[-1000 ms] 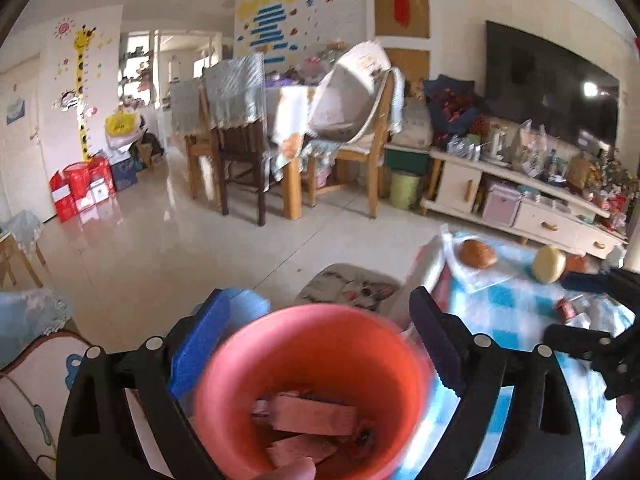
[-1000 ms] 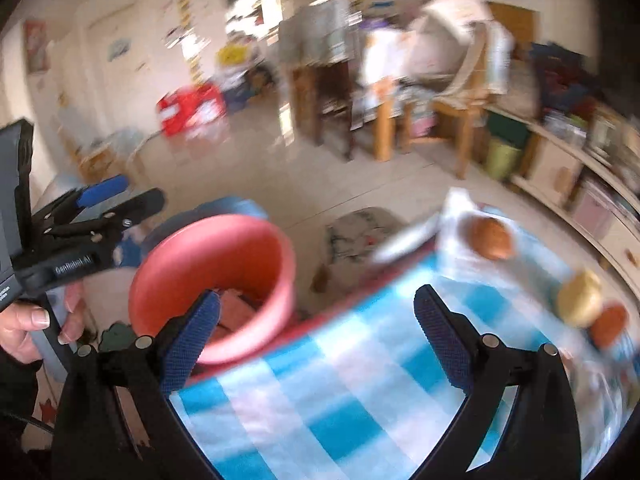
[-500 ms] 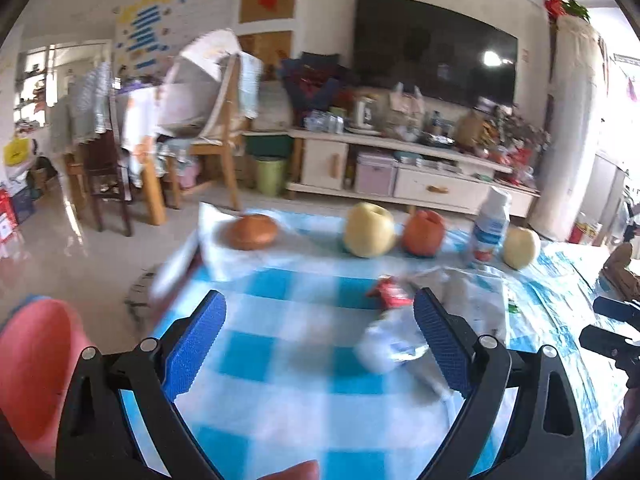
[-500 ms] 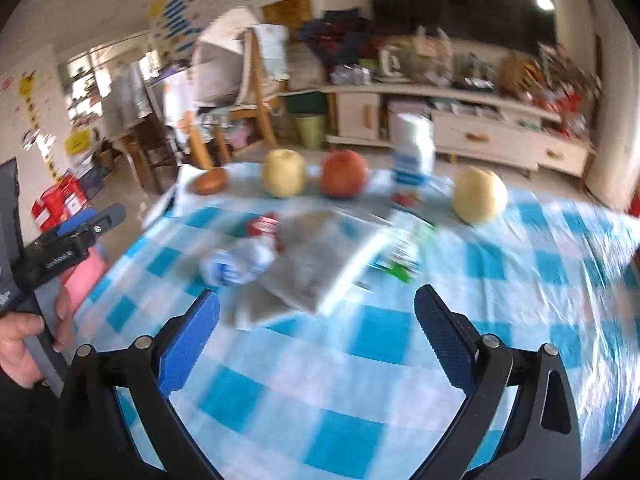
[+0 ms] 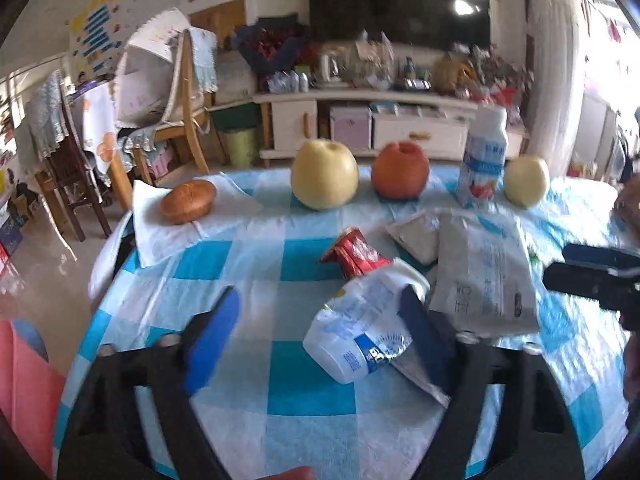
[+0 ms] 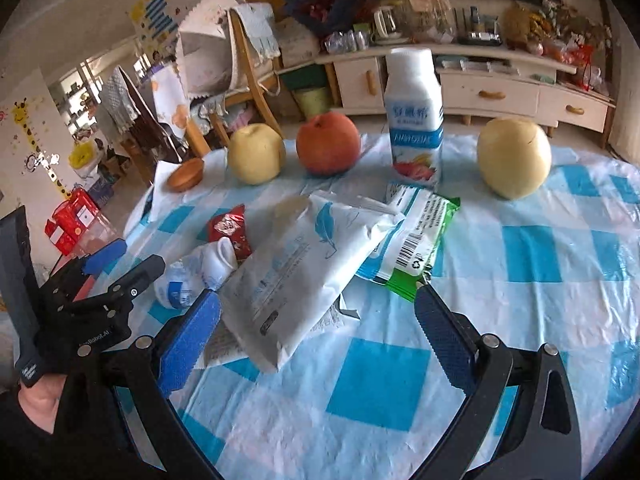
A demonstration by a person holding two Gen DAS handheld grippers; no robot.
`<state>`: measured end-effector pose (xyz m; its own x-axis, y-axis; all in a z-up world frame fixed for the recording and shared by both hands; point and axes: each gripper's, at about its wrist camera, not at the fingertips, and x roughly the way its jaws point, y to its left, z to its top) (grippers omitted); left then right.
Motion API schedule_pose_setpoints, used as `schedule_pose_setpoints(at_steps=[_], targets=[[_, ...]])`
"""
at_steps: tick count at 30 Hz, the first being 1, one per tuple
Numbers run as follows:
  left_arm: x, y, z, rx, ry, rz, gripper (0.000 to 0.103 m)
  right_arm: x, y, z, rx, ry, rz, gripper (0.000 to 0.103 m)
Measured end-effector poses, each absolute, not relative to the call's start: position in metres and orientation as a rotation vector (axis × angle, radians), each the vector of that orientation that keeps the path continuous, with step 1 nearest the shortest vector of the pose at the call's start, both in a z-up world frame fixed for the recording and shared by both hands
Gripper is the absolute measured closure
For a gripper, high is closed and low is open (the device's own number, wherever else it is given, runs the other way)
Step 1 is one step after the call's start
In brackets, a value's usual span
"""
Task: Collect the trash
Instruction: 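Return both open grippers to the table near the plastic bottle and bags, then grasp the white plastic bottle with the left gripper while the right grasps the white bag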
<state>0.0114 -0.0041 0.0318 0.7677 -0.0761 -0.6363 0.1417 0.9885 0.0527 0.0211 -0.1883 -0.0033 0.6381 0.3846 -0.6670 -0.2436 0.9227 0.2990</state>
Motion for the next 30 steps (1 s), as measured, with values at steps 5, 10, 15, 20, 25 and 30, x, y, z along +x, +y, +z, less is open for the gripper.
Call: schedule_pose_setpoints(at_steps=[5, 10, 15, 20, 25, 30], targets=[[0.016, -0.008, 0.029, 0.117, 0.708, -0.136, 0.029, 0.025, -0.187, -0.009, 0.195, 0.828, 0.35, 0.005], [0.024, -0.008, 0.029, 0.105, 0.715, -0.134, 0.029, 0.032, -0.183, -0.01, 0.211, 0.838, 0.347, 0.005], [0.029, -0.006, 0.023, 0.082, 0.756, -0.133, 0.017, 0.042, -0.178, -0.018, 0.232, 0.876, 0.351, 0.005], [0.032, -0.01, 0.02, 0.093, 0.767, -0.144, 0.013, 0.054, -0.178, -0.031, 0.309, 0.925, 0.373, 0.005], [0.036, -0.013, 0.013, 0.111, 0.79, -0.151, 0.013, 0.062, -0.179, -0.032, 0.342, 0.927, 0.4, 0.021], [0.037, -0.012, 0.012, 0.103, 0.792, -0.155, 0.013, 0.065, -0.18, -0.032, 0.335, 0.916, 0.405, 0.039]])
